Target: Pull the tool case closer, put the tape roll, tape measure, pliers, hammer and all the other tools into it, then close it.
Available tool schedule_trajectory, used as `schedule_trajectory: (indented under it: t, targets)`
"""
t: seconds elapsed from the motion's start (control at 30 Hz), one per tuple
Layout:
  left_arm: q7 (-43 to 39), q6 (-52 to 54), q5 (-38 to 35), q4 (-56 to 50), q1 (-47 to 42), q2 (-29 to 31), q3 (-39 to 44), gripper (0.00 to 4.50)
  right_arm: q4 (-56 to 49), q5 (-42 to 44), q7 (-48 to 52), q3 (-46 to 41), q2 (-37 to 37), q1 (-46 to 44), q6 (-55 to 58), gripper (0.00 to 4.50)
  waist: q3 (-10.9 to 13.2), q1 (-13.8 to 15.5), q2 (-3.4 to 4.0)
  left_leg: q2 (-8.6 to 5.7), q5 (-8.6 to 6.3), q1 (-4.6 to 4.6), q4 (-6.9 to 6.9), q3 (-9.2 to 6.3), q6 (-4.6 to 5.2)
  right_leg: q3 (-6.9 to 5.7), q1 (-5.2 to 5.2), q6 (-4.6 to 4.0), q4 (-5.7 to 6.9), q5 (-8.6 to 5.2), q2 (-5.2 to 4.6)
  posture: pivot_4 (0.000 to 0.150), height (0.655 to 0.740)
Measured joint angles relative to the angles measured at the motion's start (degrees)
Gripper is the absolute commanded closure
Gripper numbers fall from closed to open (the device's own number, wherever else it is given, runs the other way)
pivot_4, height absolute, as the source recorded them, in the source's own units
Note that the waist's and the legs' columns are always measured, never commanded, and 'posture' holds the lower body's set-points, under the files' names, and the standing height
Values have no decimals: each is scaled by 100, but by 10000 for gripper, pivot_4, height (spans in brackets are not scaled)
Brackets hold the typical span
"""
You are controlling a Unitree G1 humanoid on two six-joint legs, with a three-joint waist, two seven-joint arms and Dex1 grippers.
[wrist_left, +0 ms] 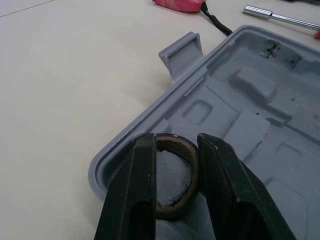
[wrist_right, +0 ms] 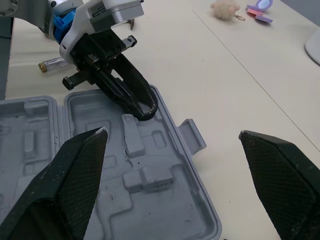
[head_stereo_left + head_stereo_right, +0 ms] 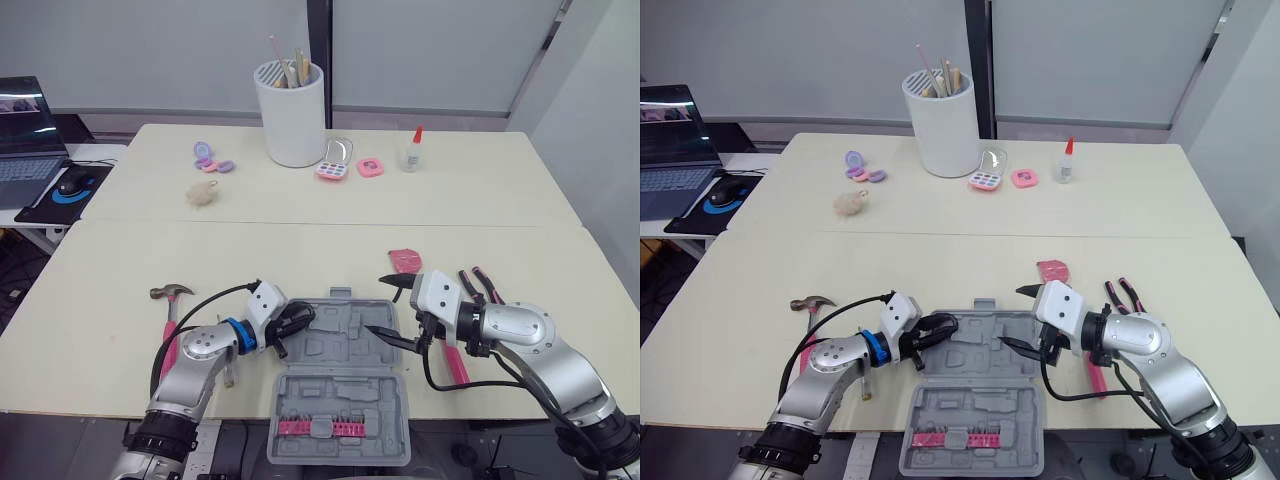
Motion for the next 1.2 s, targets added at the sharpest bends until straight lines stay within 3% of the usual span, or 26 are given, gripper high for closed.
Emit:
schedule_trajectory:
  t: [0.5, 0.67, 0.77, 1.03, 1.2]
  targets:
    - [-116, 198, -214, -249, 62, 93, 115, 31854, 24, 18, 12, -98, -7, -25, 0, 0, 0, -6, 0, 1, 0, -3, -1, 0, 0, 0, -3, 0, 0, 0, 0, 1500, 7400]
    - [-305, 827, -776, -1212, 83, 806, 686, 31854, 535, 180, 242, -501, -223, -271, -119, 0, 1, -10, 0, 1, 0, -1, -1, 0, -1, -1, -2, 0, 0, 0, 0, 1500, 7400]
    - [-504, 1297, -1225, -1544, 208, 1372, 1313, 26231, 983, 401, 550, -930, -488, -324, -220, 0, 1, -12, 1, 1, 0, 0, -5, 4, 0, 2, -2, 0, -5, 0, 0, 1500, 7400]
    - [-1447, 2611, -2239, -1050, 1024, 2965, 3038, 422, 2146, 1280, 1634, -2048, -1413, -385, -12, 0, 16, -16, 17, 2, -1, 0, -8, 8, 1, 2, -7, -3, -6, -2, -7, 1500, 7400]
    - [-1919, 2599, -2185, 72, 1229, 3529, 3507, 143, 2867, 1248, 2156, -2360, -2089, -113, -3, 0, 18, 6, 20, 4, -1, 0, -8, 11, 1, 1, -10, -4, -6, -3, -8, 1500, 7400]
